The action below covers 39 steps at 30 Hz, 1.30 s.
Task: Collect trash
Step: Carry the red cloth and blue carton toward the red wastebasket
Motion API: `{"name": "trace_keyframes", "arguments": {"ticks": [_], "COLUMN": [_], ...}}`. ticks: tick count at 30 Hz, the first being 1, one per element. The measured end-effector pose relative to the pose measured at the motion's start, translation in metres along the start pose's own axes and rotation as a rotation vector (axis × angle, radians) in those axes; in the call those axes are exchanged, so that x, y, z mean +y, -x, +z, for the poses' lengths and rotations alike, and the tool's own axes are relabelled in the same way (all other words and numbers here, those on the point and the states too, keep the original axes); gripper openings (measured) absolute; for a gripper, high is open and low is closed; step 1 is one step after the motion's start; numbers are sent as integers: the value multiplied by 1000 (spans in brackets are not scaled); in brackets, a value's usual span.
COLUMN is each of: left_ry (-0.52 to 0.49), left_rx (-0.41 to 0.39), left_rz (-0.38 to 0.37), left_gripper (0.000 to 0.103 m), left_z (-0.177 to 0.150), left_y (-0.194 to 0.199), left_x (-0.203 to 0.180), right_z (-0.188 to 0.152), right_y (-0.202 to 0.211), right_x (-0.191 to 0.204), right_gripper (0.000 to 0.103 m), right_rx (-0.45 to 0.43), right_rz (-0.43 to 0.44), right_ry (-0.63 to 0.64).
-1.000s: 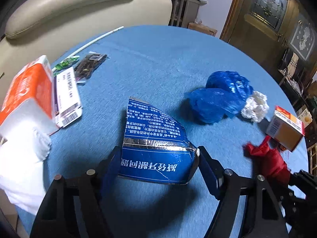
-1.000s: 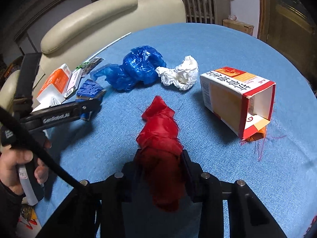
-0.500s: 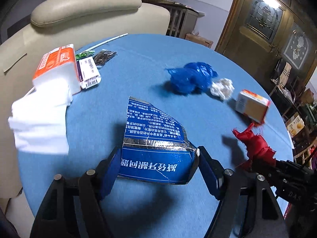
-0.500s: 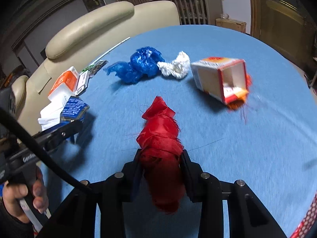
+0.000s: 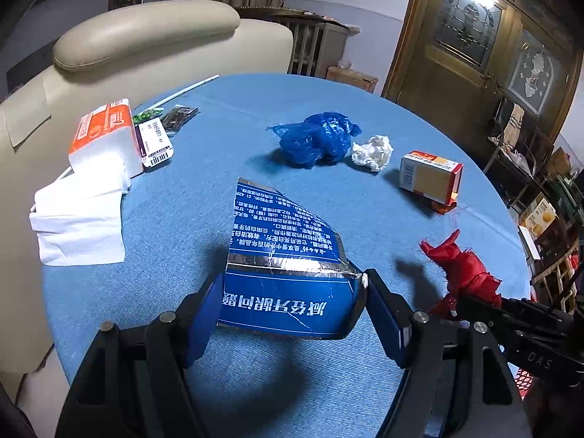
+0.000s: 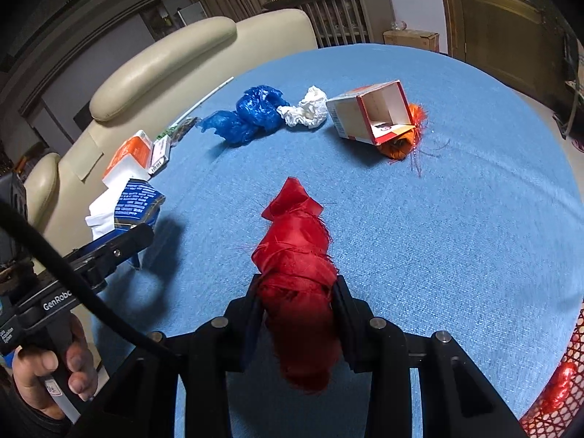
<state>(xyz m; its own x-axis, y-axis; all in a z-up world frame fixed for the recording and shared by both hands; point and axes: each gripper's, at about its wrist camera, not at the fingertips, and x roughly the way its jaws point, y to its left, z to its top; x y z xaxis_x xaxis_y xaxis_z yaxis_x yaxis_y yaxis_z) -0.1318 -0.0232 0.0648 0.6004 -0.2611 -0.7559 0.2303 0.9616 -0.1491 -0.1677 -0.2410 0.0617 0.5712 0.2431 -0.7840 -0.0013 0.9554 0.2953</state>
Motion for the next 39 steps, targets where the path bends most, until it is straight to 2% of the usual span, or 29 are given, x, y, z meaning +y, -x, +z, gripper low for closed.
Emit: {"name": "trace_keyframes", "arguments": {"ticks": [12, 23, 39], "left_ry": [-46, -87, -80], "left_rx": [-45, -56, -70], "left_rz": [11, -27, -48], "left_gripper": [76, 76, 76], "left_z": [10, 17, 16], "left_y": [18, 17, 20], "left_x": [-23, -47, -55], "right_z": [-6, -9, -9], "right_y": [18, 52, 70], "right_x": [-11, -40, -45], "right_gripper": [38, 38, 38], "right_rx": [-51, -107, -152], "right_rz": [49, -4, -25], "right_ry": [-33, -95, -117]}}
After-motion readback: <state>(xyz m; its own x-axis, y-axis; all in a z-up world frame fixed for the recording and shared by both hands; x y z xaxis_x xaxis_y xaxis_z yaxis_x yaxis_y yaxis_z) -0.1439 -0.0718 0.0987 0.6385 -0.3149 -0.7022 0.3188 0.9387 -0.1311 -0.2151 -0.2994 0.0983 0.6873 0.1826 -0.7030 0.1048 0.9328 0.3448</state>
